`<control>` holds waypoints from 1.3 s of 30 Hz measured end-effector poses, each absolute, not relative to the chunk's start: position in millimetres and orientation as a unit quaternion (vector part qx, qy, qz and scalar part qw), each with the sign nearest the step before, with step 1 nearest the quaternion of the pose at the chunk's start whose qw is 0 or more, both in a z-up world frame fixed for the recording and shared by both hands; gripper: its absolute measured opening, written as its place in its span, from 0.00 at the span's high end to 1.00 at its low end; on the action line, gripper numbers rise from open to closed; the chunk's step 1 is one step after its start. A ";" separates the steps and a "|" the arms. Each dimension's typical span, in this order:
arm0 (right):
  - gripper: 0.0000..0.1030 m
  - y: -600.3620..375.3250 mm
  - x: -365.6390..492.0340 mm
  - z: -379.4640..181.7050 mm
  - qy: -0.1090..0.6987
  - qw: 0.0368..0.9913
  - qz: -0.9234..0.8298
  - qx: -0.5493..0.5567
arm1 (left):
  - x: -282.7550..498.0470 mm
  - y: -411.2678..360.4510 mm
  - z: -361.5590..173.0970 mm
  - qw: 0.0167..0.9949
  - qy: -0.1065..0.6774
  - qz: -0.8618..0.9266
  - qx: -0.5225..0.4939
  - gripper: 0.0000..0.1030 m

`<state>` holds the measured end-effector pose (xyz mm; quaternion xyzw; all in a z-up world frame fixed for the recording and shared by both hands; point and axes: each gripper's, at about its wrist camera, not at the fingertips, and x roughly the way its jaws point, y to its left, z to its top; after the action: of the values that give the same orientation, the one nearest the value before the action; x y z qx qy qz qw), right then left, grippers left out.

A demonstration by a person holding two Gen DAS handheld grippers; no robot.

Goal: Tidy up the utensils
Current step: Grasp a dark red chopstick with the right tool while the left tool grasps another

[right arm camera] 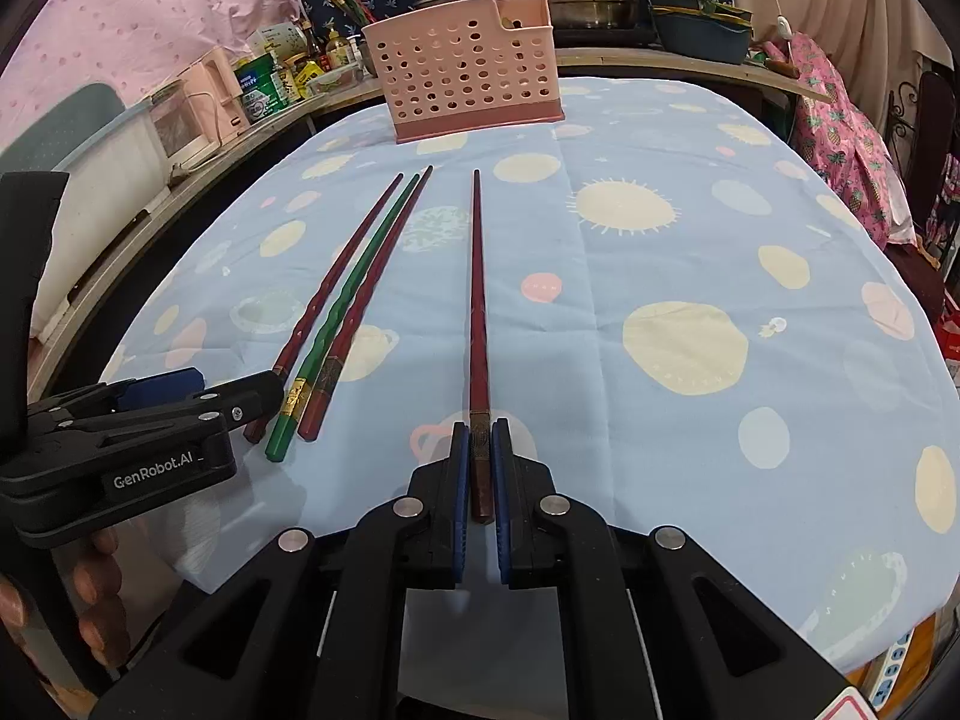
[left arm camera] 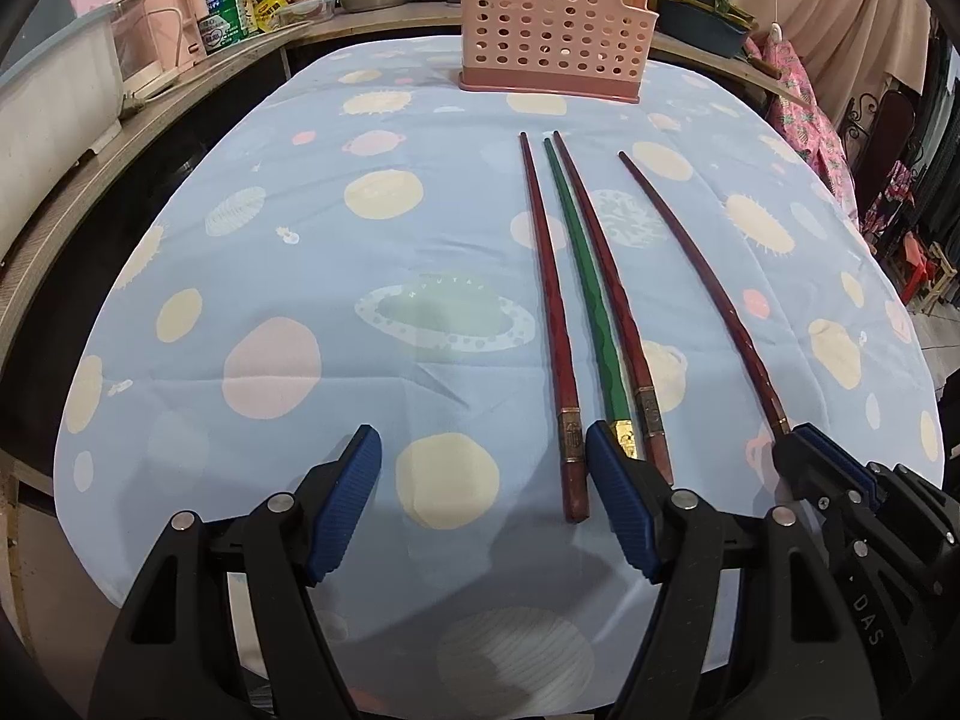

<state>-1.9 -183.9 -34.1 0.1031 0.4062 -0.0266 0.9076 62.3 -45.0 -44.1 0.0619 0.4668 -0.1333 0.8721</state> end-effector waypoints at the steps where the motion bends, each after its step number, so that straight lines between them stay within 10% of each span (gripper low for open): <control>1: 0.93 -183.7 -1.8 -34.1 0.406 0.907 -0.027 0.103 | 62.4 -45.5 -44.4 0.872 0.466 -0.132 0.063 0.35; 6: 0.93 -184.0 -1.9 -34.2 0.406 0.908 -0.026 0.103 | 61.4 -46.1 -44.0 0.875 0.462 -0.127 0.073 0.47; 13: 0.93 -183.3 -1.9 -34.0 0.406 0.908 -0.027 0.102 | 61.5 -45.1 -40.9 0.872 0.465 -0.136 0.069 0.90; 39: 0.93 -196.2 -8.3 9.4 0.365 0.922 -0.023 0.125 | 58.2 -22.8 7.6 0.885 0.441 -0.146 0.026 0.93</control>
<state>-8.3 -196.2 9.4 0.1253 0.3649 -0.0229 0.9223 58.2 -22.8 7.6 0.0265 0.4409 -0.1459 0.8852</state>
